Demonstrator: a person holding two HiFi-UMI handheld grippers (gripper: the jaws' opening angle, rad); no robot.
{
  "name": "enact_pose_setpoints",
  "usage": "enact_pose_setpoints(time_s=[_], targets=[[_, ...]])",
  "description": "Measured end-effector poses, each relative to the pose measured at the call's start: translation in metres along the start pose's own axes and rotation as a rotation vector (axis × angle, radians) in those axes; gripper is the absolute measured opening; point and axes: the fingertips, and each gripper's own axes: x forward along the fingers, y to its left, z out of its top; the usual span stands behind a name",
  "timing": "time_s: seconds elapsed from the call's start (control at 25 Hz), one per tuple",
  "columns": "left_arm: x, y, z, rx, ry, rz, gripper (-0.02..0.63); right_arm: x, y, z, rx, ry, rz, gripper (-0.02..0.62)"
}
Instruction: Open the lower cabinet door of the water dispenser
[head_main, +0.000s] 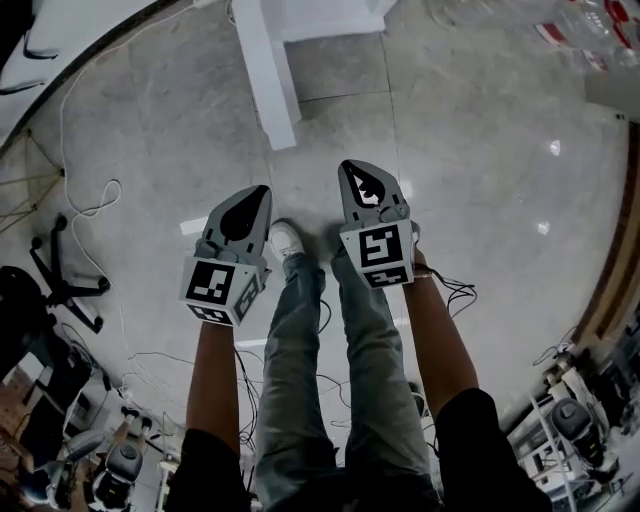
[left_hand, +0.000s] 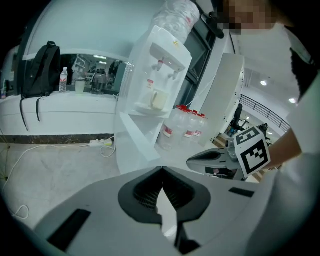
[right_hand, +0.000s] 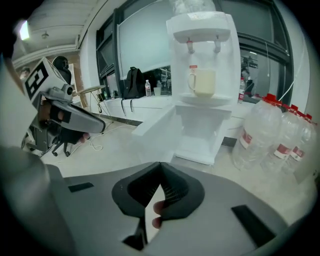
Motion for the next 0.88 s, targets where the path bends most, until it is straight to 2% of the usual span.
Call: enact_pose_setpoints(time_s=[0.28, 0.88], targets=[[-0.002, -0.023, 0.056, 0.045, -0.025, -0.018, 0.011, -0.045, -0.034, 0.040, 0.053, -0.044, -0.062, 0.014], [-0.035, -0.058, 0.151, 0.058, -0.075, 0.031, 0.011, -0.138, -0.084, 0.126, 0.085, -0.132, -0.122, 0.012]])
